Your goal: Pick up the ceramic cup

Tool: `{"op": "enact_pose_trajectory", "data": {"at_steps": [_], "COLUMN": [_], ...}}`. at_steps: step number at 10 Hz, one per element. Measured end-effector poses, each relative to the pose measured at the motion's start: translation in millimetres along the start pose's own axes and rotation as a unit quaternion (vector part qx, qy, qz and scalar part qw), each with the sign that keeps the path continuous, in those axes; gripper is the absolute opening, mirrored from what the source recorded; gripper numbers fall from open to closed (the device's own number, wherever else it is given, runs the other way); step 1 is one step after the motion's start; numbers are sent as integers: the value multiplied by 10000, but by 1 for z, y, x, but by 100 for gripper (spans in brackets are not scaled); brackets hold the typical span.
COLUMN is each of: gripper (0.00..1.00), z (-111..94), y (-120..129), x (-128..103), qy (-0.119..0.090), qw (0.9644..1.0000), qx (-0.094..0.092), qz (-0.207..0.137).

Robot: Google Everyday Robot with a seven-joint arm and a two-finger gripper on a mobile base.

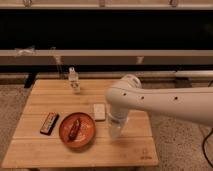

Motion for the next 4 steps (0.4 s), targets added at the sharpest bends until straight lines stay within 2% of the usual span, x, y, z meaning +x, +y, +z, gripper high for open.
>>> {"op": "enact_pose_trajectory", "data": {"at_steps": [2,4], "gripper": [0,0], "z": [-8,-8], "y": [-5,-5], "x": [-1,-2], "qy": [-37,-46], "qw": [9998,9997], "qx": [191,190], "qz": [-102,-110]}}
